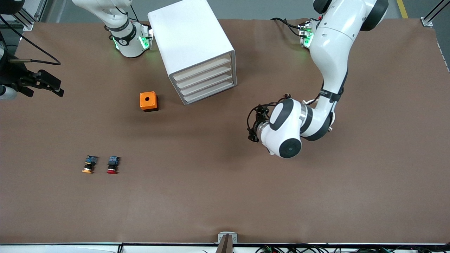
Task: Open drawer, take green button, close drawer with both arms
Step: 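Reach the left gripper to the cabinet's drawer handle and grasp it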
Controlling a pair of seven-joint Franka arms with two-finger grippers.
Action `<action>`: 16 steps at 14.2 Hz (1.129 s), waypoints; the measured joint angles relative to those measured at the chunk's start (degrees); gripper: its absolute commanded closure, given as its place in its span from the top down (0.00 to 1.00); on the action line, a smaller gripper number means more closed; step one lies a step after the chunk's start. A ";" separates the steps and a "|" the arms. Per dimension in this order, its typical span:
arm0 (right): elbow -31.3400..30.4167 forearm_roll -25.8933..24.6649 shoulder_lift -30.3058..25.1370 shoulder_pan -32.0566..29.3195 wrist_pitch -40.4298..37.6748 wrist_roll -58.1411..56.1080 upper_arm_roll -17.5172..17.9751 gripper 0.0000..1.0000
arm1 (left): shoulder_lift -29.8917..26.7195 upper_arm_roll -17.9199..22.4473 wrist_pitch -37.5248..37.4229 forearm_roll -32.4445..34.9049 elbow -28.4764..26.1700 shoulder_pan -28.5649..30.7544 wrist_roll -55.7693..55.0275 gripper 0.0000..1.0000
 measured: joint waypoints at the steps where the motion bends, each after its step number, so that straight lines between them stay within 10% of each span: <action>1: -0.01 0.00 0.00 0.00 0.00 0.00 0.00 1.00 | 0.36 0.00 0.24 -2.34 0.38 -0.45 -1.46 0.99; 8: -0.06 0.00 0.00 0.00 0.00 0.00 0.00 1.00 | 6.33 -1.92 0.49 -16.35 0.48 -0.85 -11.97 0.95; 16: 0.18 0.00 0.00 0.00 0.00 0.01 -0.02 1.00 | 9.04 -5.12 -11.36 -20.64 0.00 -0.98 -17.68 0.51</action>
